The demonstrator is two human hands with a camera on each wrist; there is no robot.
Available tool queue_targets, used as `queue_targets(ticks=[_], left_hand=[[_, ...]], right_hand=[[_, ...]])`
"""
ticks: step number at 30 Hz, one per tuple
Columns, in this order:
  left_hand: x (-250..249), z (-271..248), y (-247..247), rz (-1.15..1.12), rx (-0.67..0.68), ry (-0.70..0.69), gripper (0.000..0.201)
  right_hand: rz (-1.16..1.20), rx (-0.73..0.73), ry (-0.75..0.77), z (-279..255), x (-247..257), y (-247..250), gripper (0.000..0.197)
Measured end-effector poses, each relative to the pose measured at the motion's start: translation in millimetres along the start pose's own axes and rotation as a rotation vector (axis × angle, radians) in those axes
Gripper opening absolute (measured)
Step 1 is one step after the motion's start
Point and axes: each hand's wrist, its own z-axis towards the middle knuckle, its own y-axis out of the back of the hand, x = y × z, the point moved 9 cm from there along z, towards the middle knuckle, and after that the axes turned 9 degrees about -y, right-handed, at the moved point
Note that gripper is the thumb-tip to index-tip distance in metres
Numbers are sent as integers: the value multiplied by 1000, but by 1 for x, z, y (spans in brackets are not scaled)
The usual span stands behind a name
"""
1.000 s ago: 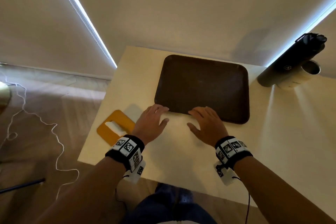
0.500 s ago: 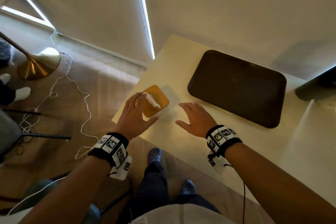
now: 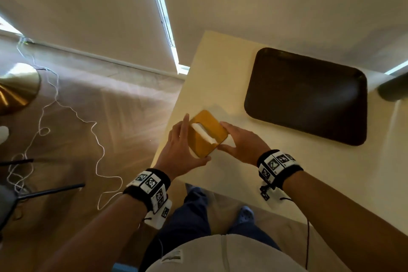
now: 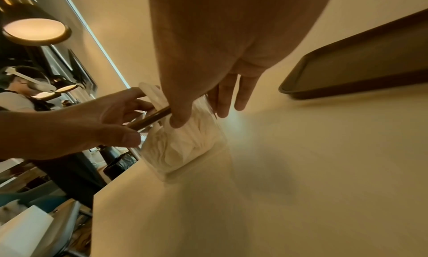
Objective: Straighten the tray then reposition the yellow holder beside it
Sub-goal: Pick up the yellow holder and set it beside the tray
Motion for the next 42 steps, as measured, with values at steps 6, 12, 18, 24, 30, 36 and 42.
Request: queue_targets(ticks=[6, 12, 18, 24, 30, 36, 42], left_hand=[[14, 62, 23, -31, 84, -115, 142], [7, 117, 36, -50, 60, -167, 142], [-3, 195, 47, -32, 86, -228, 142], [-2, 249, 47, -44, 96, -249, 143], [3, 292, 49, -44, 100, -250, 144], [5, 319, 47, -41, 107, -251, 145], [3, 332, 46, -36, 107, -264, 145]], right_hand=[[-49, -115, -101, 29, 0, 31, 68], [-33, -145, -163, 59, -10, 64, 66], [-14, -167, -286, 100, -38, 103, 62], [5, -196, -292, 129, -48, 136, 57], [52, -201, -298, 160, -62, 156, 55], [74, -190, -312, 181, -80, 157, 55], [73, -214, -295, 189, -88, 161, 55]])
